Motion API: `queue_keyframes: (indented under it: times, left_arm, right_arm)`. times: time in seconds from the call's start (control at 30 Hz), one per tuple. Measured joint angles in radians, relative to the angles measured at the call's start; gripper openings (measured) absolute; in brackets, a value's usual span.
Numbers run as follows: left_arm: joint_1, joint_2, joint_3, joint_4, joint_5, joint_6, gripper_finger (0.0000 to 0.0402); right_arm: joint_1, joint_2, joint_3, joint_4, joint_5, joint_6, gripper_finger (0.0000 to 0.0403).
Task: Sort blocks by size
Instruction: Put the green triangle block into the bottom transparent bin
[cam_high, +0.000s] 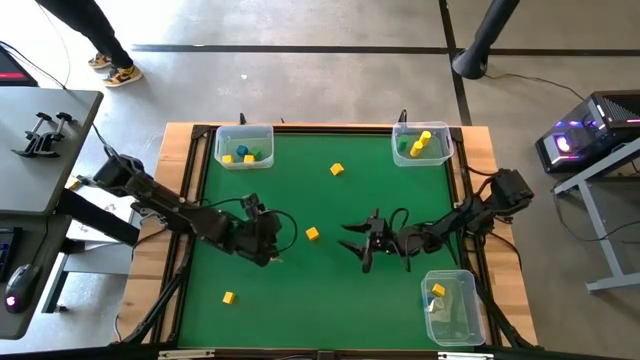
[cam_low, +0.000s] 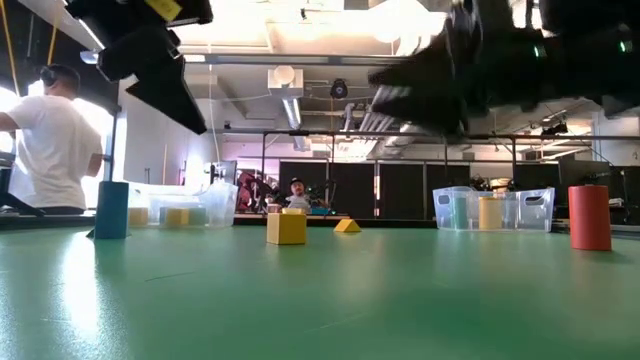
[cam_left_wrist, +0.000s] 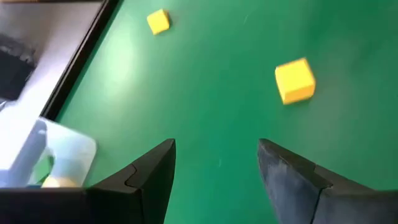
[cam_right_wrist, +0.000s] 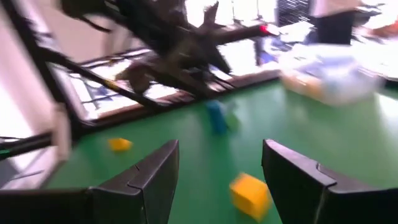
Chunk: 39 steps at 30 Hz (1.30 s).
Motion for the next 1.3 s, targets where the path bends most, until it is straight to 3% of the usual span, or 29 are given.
queue_keyframes:
  times: [0.13, 0.3, 0.6, 0.77, 1.07, 1.3]
  left_arm:
    - [-0.018, 0.000, 0.026, -0.092, 0.023, -0.018, 0.0213]
    - [-0.059, -0.027, 0.028, -0.199, 0.026, -0.081, 0.0213]
    - [-0.193, -0.070, 0.028, -0.385, 0.092, -0.284, 0.0213]
    - [-0.257, -0.071, 0.019, -0.452, 0.094, -0.402, 0.0213]
    - [-0.307, -0.083, -0.067, -0.394, 0.157, -0.508, 0.0213]
    - [-0.349, -0.244, -0.173, -0.224, 0.120, -0.475, 0.0213]
  right_arm:
    - [-0.012, 0.000, 0.091, -0.017, -0.162, -0.088, 0.0220]
    - [-0.027, -0.001, 0.230, -0.200, -0.310, -0.150, 0.0220]
    - [-0.028, 0.001, 0.455, -0.700, -0.309, -0.177, 0.0220]
    - [-0.028, 0.001, 0.466, -0.702, -0.309, -0.200, 0.0220]
    - [-0.028, 0.001, 0.466, -0.720, -0.308, -0.193, 0.0220]
    - [-0.028, 0.001, 0.466, -0.723, -0.308, -0.193, 0.0220]
